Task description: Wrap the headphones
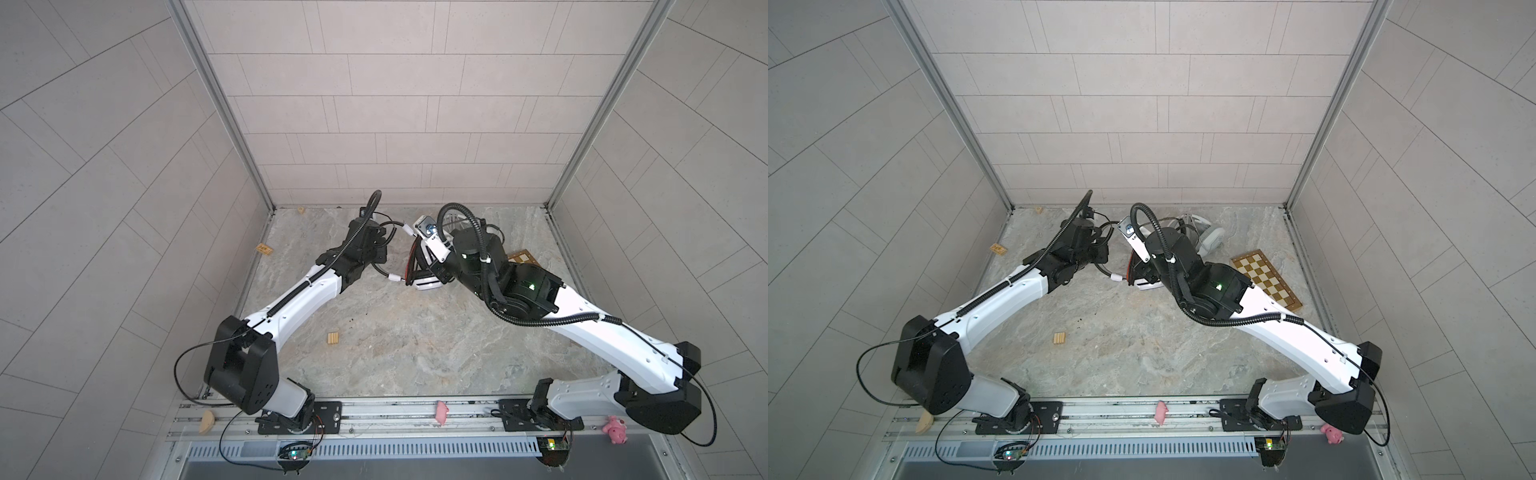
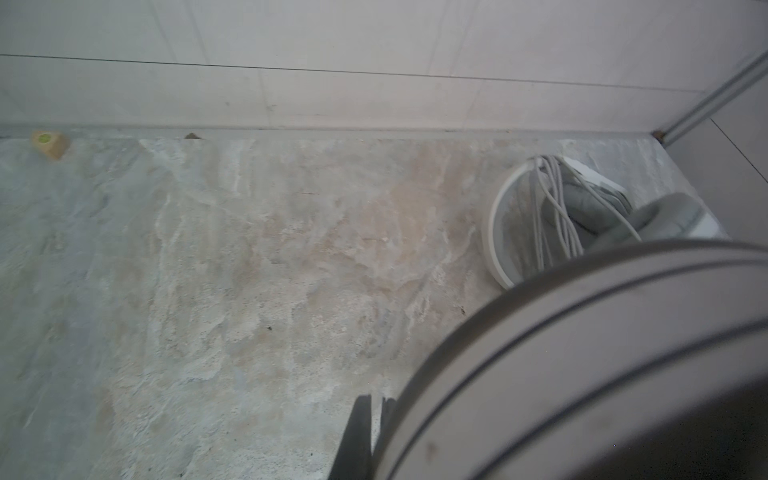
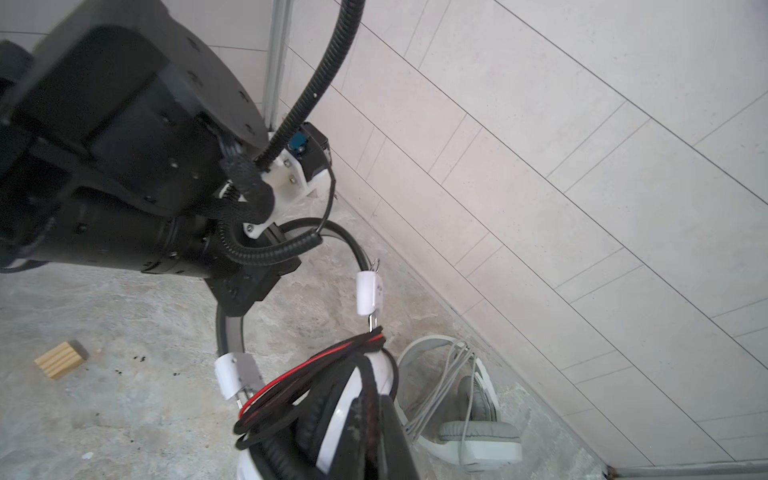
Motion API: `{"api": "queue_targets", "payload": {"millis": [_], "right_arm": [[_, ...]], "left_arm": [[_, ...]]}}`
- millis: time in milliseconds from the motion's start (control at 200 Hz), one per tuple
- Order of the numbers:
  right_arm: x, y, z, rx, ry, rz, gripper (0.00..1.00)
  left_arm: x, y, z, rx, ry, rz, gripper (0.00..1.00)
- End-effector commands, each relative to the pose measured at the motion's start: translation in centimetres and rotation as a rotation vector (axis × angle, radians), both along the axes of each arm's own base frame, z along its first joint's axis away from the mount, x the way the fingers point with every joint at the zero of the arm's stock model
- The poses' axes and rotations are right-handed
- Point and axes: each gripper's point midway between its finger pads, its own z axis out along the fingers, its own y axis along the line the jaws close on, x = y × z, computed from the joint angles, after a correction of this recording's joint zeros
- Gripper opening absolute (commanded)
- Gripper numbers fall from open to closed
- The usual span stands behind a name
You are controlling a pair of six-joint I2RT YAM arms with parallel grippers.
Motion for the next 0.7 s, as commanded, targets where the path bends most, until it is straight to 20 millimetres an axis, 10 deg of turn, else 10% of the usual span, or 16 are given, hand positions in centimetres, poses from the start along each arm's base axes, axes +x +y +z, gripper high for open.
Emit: {"api": "queue_targets", "payload": {"millis": [0, 205, 470, 691], "right_arm": [[1.0, -1.6, 0.7, -0.001, -0.019, -0.042, 0.07], [2.9, -3.9, 0.1, 0.027, -0.003, -0.108, 0.07], [5.6, -8.8, -2.4, 0.022, 0.033, -0.291, 0.07], [6.6, -9.2, -6.6, 0.052, 0.136, -0.297, 0.07]], "left_arm": [[-0.4, -5.0, 3.3, -0.061, -0.055, -0.23, 0.0], [-3.5, -9.8, 3.3, -0.148, 0.026, -0.521, 0.0], [-4.4, -9.9, 5.1, -0.193, -0.016, -0.574, 0.0], [-4.8, -9.9, 6.8, -0.256, -0.062, -0.595, 0.0]]}}
